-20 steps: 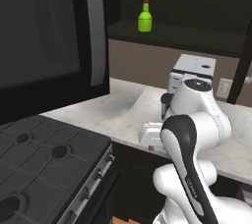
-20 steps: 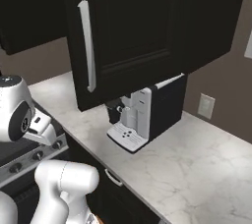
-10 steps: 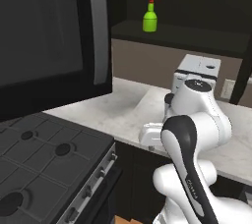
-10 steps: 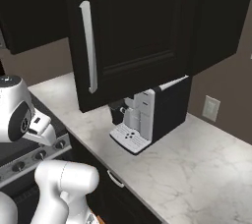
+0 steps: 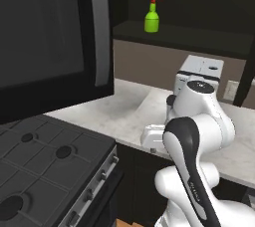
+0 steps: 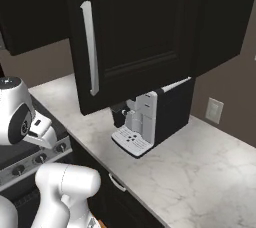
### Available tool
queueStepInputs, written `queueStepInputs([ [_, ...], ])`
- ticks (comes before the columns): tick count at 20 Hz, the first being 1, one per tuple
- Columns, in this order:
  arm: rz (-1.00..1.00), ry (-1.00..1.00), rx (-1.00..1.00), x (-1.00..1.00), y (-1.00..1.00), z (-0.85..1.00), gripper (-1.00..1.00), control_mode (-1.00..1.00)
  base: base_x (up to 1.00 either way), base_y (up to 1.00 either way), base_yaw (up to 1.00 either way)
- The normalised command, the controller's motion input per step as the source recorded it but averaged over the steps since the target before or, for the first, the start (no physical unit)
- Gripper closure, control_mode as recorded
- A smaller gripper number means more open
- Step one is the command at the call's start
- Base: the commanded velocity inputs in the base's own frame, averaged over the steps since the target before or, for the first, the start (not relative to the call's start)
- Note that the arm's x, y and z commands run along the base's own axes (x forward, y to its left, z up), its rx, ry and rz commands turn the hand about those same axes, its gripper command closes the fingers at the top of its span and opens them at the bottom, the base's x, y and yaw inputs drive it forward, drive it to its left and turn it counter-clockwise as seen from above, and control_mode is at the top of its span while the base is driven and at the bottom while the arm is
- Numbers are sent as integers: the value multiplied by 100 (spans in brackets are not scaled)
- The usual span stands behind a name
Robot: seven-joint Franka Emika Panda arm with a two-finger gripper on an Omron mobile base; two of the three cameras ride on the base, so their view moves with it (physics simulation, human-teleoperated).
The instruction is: Move the cutting board and knife to the sink. Then move spray from the cabinet to the counter.
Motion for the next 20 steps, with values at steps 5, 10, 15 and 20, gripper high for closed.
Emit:
queueStepInputs([
  [5,0,0,0,0,0,0,-100,100,54,11,-3],
  [10,0,0,0,0,0,0,-100,100,27,26,-2],
  [15,0,0,0,0,0,0,-100,100,7,29,-6],
  [20,0,0,0,0,0,0,-100,100,-5,35,-14],
])
